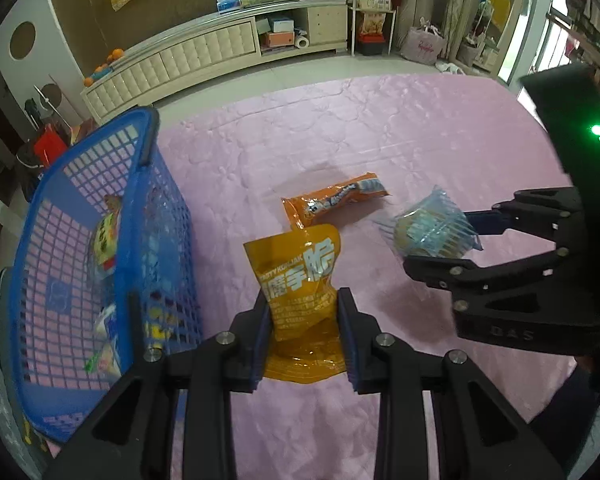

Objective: Organize snacks
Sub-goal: 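Grasp the clear blue-striped cookie bag with the right tool while the left holds the sachet, then carry both snacks over the basket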

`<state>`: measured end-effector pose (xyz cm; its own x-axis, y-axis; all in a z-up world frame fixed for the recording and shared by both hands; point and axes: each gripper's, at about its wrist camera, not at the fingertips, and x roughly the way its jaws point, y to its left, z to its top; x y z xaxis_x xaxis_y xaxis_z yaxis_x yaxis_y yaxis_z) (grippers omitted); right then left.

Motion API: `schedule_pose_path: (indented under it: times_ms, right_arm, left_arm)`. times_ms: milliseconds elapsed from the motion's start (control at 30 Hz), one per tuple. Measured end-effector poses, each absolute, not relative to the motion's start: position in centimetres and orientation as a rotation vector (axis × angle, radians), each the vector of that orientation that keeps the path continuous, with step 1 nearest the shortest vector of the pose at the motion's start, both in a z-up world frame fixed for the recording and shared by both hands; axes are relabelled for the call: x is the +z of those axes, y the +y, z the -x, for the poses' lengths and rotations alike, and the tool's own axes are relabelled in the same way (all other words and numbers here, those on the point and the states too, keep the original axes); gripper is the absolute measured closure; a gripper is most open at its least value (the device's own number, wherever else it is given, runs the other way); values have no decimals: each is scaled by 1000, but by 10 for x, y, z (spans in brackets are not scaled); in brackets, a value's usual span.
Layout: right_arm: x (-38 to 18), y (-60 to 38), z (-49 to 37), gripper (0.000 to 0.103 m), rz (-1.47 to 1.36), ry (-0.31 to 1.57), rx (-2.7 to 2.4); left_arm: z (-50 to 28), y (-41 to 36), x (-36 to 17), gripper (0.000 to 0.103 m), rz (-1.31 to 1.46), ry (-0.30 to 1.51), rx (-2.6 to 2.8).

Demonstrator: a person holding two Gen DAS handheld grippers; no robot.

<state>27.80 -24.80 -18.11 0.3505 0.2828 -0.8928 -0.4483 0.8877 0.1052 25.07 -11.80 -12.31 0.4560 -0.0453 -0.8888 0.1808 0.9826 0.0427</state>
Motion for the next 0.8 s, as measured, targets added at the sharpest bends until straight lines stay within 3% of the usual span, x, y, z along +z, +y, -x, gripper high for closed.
schedule_pose_path:
  times_ms: [333, 800]
  right_arm:
    - [-130, -231, -230, 44, 211, 1050, 464]
    - [-54, -147, -198, 44, 261, 921, 555]
  left_arm:
    - [-205, -100, -75, 74, -75, 1019, -177]
    - [-171, -10, -9, 74, -64, 916, -113]
